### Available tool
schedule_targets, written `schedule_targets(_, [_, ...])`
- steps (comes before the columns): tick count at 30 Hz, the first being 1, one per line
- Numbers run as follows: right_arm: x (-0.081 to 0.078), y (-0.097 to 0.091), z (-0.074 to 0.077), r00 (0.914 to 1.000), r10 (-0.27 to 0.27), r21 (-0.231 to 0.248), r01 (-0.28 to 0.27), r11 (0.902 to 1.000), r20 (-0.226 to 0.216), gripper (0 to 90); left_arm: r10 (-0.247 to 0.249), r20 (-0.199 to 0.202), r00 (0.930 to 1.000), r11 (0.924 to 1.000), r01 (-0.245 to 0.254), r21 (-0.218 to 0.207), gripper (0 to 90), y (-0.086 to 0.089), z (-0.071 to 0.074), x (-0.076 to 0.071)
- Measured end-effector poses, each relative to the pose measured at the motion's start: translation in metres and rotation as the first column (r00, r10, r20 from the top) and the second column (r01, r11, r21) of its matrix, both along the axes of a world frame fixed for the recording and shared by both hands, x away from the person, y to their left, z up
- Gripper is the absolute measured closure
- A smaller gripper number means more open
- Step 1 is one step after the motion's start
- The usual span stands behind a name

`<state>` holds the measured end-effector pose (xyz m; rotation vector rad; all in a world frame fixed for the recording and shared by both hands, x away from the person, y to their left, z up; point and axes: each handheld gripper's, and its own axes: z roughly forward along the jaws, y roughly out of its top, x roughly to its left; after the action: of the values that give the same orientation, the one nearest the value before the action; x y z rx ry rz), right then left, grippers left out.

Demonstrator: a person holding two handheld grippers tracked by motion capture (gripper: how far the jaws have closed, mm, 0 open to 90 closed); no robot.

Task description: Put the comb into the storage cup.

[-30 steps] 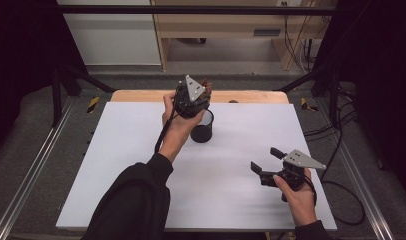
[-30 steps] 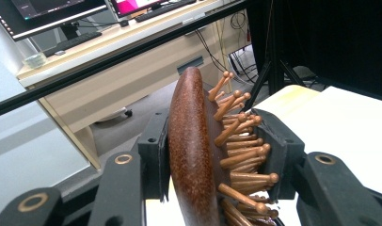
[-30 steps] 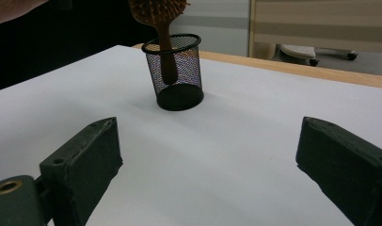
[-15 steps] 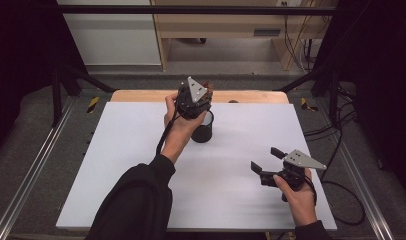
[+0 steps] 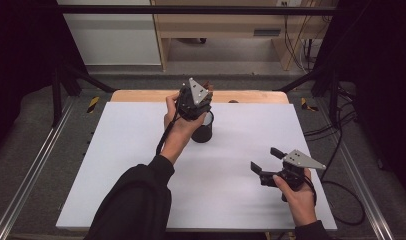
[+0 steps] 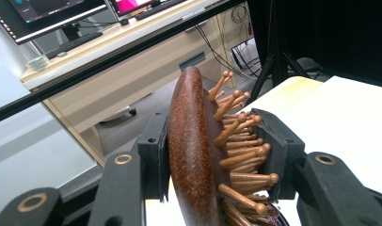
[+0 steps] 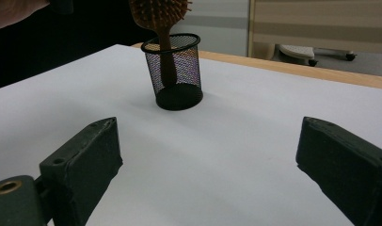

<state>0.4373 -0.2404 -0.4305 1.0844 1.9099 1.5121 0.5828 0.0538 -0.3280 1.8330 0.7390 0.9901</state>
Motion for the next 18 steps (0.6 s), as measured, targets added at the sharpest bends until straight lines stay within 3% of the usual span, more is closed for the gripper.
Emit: schedule_targets(18, [0.0001, -0.0005, 0.0, 1.0, -0.003, 0.001, 0.003, 1.0, 0.0, 7.5, -0.007, -0.004, 1.0, 1.0, 0.007, -0.003, 51.5, -0.0042, -0.0018, -0.0015])
